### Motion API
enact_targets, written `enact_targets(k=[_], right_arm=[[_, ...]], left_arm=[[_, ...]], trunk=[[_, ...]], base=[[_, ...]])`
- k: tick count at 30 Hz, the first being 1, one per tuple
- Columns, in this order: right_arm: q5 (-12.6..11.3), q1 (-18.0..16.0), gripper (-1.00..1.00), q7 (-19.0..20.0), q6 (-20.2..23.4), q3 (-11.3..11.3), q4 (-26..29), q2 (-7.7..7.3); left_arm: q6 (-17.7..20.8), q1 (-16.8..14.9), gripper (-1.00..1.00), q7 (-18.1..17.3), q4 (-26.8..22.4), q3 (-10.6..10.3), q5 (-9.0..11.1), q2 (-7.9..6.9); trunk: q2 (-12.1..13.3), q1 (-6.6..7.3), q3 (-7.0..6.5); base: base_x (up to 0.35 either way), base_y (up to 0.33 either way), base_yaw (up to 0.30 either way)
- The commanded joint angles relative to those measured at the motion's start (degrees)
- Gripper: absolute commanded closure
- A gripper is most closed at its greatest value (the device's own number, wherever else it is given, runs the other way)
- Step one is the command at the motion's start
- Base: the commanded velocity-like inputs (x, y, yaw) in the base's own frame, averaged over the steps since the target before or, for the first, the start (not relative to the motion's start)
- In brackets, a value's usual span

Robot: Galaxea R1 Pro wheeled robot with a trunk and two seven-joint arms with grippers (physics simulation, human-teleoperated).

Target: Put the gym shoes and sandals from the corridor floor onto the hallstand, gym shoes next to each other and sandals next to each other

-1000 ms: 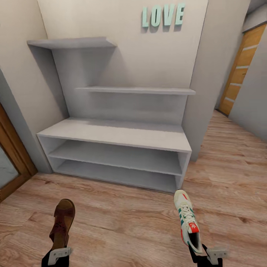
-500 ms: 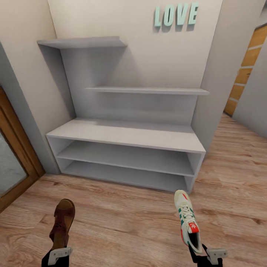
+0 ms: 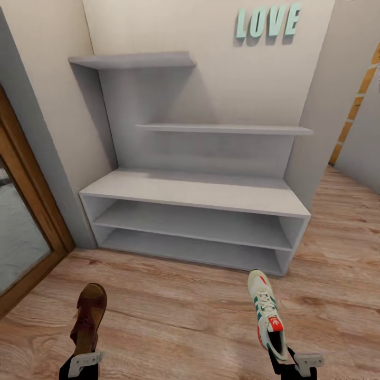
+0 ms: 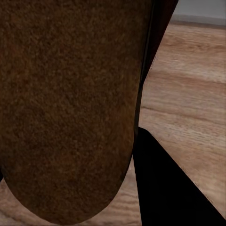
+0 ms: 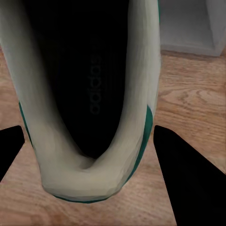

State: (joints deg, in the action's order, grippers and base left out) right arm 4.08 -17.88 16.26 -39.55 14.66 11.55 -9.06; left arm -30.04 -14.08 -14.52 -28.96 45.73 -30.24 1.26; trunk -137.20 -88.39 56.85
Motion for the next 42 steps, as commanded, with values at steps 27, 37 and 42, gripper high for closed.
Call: enact_targets(k=[27, 37, 42], right_arm=[[0.32, -0.05, 1.00, 0.26, -0.18, 0.54, -0.03, 0.01], [0.40, -0.05, 1.00, 0.38, -0.18, 0.53, 0.03, 0.09], [0.41, -0.05, 1.00, 0.36, -0.20, 0.47, 0.03, 0.16]], left_arm=[[-0.19, -0.07, 1.00, -0.42, -0.04, 0.50, -0.43, 0.06], [-0.12, -0.07, 1.00, -0.34, -0.04, 0.50, -0.43, 0.06], [0.30, -0.10, 1.00, -0.32, 0.18, 0.64, -0.43, -0.03]], trunk=[[-0.02, 0.01, 0.05], [-0.02, 0.01, 0.05], [-0.02, 0.01, 0.05]], base=[[0.000, 0.216, -0.247], [0.000, 0.001, -0.025], [0.000, 0.000, 0.000]])
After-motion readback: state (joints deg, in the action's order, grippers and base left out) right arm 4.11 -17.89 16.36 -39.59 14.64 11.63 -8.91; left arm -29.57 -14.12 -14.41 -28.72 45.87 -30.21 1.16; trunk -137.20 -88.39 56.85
